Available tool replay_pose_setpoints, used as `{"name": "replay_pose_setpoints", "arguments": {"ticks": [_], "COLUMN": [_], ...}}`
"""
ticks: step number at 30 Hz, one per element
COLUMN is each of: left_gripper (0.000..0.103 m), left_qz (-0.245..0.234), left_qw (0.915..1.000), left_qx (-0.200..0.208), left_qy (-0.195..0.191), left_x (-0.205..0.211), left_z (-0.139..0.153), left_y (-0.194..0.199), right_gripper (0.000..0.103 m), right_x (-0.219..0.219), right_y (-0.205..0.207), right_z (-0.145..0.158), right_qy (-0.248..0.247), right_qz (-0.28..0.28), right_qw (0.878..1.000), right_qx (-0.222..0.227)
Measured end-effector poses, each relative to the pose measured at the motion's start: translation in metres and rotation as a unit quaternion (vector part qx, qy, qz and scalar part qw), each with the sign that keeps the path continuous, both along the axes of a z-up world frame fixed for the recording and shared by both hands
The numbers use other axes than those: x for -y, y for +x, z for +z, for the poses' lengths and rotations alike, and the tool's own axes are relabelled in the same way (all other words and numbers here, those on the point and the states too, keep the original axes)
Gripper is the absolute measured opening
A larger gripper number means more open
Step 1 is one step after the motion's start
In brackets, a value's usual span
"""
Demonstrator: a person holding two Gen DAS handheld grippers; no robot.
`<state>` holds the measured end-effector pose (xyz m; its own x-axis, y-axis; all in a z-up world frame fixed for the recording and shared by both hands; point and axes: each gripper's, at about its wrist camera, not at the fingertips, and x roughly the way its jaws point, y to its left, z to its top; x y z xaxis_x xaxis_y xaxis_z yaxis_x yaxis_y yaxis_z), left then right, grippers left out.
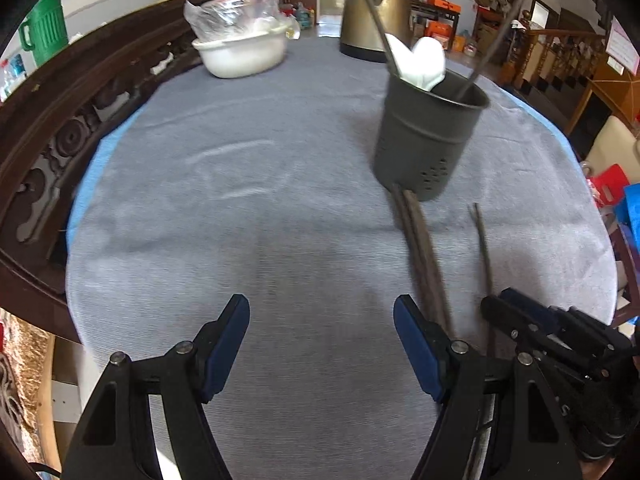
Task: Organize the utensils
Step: 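Reach both tools down to the remaining chopsticks beside the cup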
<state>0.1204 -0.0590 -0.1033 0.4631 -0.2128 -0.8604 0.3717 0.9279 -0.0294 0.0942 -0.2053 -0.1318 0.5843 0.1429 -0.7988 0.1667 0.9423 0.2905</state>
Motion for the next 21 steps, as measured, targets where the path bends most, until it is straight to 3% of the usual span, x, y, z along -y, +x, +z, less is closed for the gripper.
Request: {"name": "replay_pose_setpoints", "arguments": {"ticks": [4,13,17,21], "left_gripper": [0.075,0.075,0.075,0.075], "left_qz": [-0.01,0.004,0.005,0.002], "left_qw": [0.9998,0.9997,0.9996,0.9993], "left_qx": [0.007,0.004,0.012,0.021], "left_qy": [0.014,0.022,0.024,0.031], "left_x": [0.009,0.006,0.004,0.004], "left_z": [-0.002,-0.001,0.005,0.009], "left_y": [-0.006,-0.011,-0.014,-0.013], "right_gripper": [0.027,0.028,0.027,0.027], "right_x": [0.034,0.069,0.067,0.076], "right_y": [-0.014,-0.047,-0.058,-0.064], "right_z": [-0.002,0.016,0.03,0.049], "right_qy": [0.123,0.235,0.246,0.198], "right_qz": [0.005,0.045,0.063,0.03], "right_qw": [0.992,0.968,0.961,0.972], "right_qx": [0.013,0.082,0.106,0.121]}}
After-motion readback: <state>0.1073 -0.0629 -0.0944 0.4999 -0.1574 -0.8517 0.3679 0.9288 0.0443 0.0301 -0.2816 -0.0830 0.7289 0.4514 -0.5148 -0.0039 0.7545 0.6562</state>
